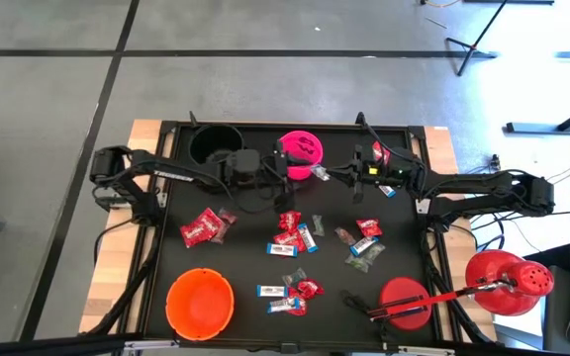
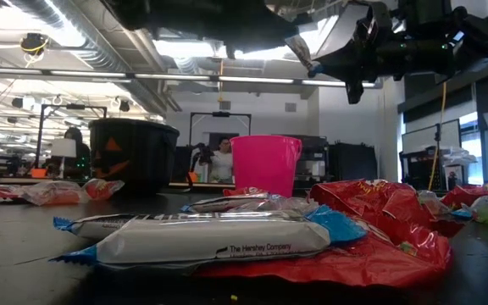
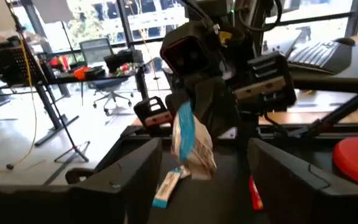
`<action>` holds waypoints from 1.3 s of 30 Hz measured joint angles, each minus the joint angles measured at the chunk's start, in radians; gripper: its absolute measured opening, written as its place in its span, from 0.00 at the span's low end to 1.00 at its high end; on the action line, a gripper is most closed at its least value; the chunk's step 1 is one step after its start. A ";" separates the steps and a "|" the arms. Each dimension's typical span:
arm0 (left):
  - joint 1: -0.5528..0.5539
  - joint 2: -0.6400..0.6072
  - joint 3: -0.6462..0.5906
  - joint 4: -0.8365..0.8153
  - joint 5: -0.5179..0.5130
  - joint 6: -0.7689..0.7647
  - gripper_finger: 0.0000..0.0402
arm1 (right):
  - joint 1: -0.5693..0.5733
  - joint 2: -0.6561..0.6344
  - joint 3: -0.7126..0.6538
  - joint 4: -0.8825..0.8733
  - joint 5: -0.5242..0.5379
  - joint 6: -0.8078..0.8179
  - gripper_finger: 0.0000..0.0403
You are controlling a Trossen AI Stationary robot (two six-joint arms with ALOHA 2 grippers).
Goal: Organize candy in baskets
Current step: Put the white chocolate bar into the black bucket
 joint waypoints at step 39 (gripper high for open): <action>-0.019 -0.101 0.019 -0.341 -0.344 0.071 0.01 | -0.001 0.000 0.000 -0.043 0.037 -0.001 0.49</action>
